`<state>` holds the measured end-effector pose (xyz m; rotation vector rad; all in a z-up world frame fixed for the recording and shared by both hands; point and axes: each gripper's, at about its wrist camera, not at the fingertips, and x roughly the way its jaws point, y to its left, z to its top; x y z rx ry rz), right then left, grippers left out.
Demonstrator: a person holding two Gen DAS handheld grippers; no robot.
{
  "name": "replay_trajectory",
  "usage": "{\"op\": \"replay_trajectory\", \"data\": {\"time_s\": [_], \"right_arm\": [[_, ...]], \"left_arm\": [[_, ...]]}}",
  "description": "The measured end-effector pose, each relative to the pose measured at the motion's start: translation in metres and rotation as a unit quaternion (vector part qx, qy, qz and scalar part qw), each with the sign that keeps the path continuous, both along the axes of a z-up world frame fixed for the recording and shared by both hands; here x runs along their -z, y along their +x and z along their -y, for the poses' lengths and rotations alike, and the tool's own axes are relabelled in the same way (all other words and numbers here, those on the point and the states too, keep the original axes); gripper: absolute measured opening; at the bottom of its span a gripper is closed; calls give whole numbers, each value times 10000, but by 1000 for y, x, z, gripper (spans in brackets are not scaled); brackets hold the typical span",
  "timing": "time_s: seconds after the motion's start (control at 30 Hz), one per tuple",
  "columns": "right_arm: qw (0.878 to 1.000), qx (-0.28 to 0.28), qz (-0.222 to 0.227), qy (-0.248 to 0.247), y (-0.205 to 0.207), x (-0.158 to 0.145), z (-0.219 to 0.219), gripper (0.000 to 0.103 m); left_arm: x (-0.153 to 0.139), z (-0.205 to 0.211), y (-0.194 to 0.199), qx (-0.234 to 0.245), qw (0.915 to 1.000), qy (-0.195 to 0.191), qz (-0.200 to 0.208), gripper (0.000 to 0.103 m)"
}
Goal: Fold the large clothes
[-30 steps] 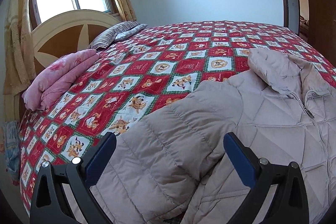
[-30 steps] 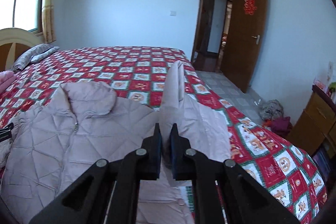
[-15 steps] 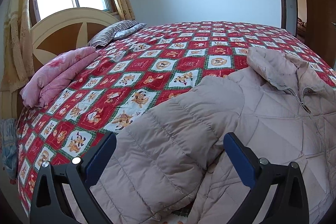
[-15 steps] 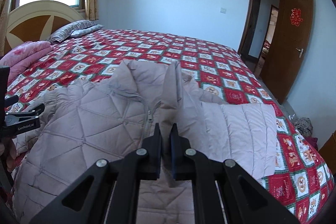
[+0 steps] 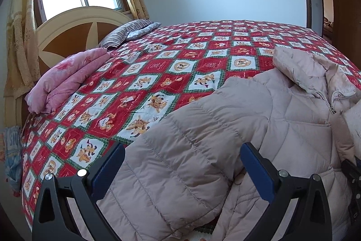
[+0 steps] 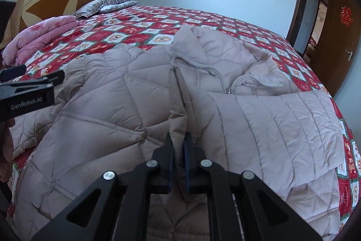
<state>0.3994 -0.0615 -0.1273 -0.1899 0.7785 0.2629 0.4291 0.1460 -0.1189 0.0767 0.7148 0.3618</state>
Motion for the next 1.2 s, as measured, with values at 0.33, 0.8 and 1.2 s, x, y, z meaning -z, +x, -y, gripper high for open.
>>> {"op": "replay_trajectory", "data": {"time_s": [0.33,0.8,1.2], "right_arm": [[9924,-493,7,1126,-46,-58,49,72],[9703,2315,24,703,49,-18,225,52],[9827,1813,-379,17,68,29,195,67]], "left_arm": [[-32,33,-5,290,9990,-28,343,102],[8,161,20,1131,9824,1489,-51,102],[50,110,28,752,9918,897,-524,102]]}}
